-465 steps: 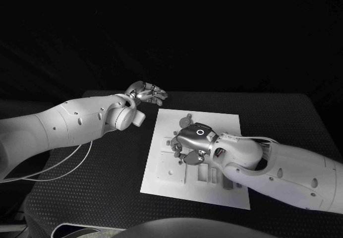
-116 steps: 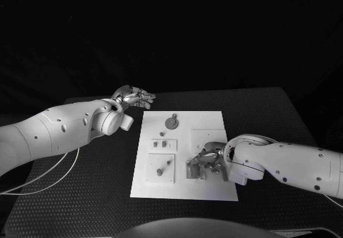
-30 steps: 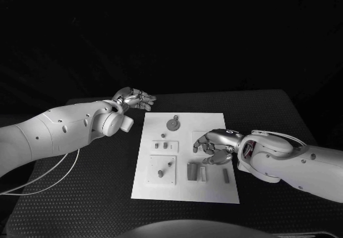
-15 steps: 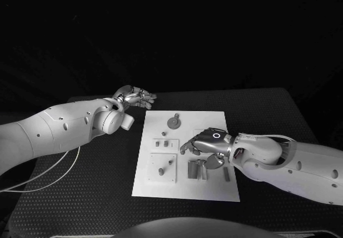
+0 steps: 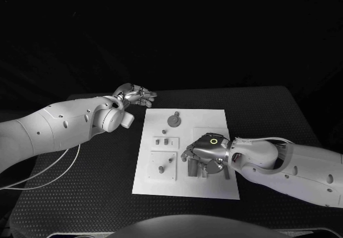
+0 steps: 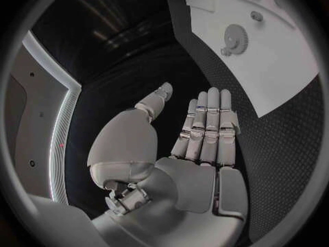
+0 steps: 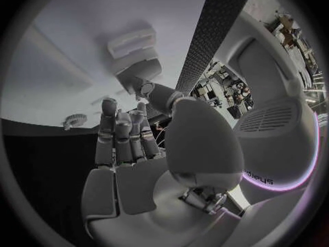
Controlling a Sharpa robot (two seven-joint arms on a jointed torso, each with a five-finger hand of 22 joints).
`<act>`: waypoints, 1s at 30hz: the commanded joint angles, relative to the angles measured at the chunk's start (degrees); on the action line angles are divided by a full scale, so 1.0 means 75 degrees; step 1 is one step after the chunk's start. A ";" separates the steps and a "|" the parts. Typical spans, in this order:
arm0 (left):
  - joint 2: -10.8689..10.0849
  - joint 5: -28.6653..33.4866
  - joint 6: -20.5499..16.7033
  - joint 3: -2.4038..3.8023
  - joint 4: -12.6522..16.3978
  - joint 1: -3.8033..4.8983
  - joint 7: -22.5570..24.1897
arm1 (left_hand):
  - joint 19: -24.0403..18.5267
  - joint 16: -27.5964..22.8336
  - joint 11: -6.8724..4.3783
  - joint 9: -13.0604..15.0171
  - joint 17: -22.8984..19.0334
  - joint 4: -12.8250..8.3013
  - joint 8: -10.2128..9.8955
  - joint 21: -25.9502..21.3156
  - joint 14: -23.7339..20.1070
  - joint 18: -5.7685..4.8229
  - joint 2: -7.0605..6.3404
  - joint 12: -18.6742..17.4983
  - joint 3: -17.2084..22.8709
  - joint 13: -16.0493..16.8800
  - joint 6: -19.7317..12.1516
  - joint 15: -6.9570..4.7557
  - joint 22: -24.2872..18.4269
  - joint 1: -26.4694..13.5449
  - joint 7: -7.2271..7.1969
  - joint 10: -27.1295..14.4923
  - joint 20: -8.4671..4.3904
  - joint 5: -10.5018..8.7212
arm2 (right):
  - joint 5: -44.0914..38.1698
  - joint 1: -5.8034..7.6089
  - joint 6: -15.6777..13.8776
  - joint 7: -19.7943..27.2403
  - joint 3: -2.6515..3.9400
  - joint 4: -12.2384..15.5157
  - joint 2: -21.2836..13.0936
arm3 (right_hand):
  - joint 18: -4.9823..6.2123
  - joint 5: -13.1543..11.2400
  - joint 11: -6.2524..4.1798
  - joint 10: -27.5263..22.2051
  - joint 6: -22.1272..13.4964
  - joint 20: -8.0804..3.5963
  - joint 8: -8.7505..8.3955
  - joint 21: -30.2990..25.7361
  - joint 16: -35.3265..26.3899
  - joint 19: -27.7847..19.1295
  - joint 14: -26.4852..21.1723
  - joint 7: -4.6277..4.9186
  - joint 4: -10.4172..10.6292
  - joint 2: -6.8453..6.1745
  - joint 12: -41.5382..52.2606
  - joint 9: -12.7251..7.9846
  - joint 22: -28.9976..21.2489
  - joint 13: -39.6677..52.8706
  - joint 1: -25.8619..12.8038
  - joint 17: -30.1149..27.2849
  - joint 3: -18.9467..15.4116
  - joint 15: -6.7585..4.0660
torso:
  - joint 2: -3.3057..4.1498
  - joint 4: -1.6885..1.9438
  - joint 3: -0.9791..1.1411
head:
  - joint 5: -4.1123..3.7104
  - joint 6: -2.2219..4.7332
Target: Assemble the parts on the task board
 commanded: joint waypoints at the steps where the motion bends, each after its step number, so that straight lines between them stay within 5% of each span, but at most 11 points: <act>1: -0.0002 0.0035 0.0112 0.0001 0.0005 0.0009 0.0032 | -0.0044 -0.0050 -0.0036 -0.0007 0.0010 0.0002 0.0039 0.0018 0.0004 0.0059 0.0037 0.0018 -0.0029 -0.0011 -0.0034 0.0066 -0.0012 -0.0065 0.0000 -0.0033 0.0005 -0.0015 | -0.0239 -0.0039 0.0423 -0.0124 0.0000 -0.0004 0.0012 | 0.0142 -0.0030 0.0000 -0.0073 -0.0082 0.0023 0.0004 0.0081 0.0085 -0.0069 -0.0073 -0.0084 0.0019 -0.0012 0.0102 -0.0006 0.0186 -0.0037 0.0033 -0.0014 0.0055 0.0021 | -0.0002 0.0002 0.0003 | 0.0003 -0.0023; 18: -0.0024 0.0035 0.0152 0.0001 0.0016 0.0007 0.0019 | -0.0045 -0.0058 -0.0035 -0.0010 0.0022 0.0006 0.0040 0.0019 0.0006 0.0059 0.0043 0.0017 -0.0042 -0.0011 -0.0038 0.0067 -0.0013 -0.0078 0.0002 -0.0034 0.0007 -0.0020 | -0.0672 -0.0277 0.0313 -0.0241 0.0002 -0.0242 0.0120 | 0.0162 -0.0030 0.0033 -0.0264 -0.0038 0.0038 0.0108 0.0432 0.0523 -0.0141 -0.0223 -0.0043 0.0012 0.0068 0.0647 0.0007 0.0178 -0.0215 0.0073 -0.0081 0.0094 0.0063 | 0.0000 0.0010 -0.0006 | -0.0013 -0.0063; 30: -0.0034 0.0035 0.0167 0.0001 0.0023 0.0007 0.0011 | -0.0050 -0.0068 -0.0035 -0.0011 0.0028 0.0005 0.0041 0.0017 0.0001 0.0059 0.0048 0.0018 -0.0047 -0.0012 -0.0039 0.0069 -0.0015 -0.0080 0.0002 -0.0035 0.0008 -0.0020 | -0.0713 -0.0335 0.0165 -0.0145 0.0003 -0.0312 0.0126 | 0.0162 -0.0030 0.0014 -0.0297 0.0830 -0.0040 0.0508 0.0753 0.0897 -0.0079 -0.0197 0.0294 -0.0002 0.0351 0.1078 0.0077 0.0171 -0.0424 0.0108 -0.0182 0.0073 0.0057 | 0.0000 0.0008 -0.0003 | -0.0010 -0.0087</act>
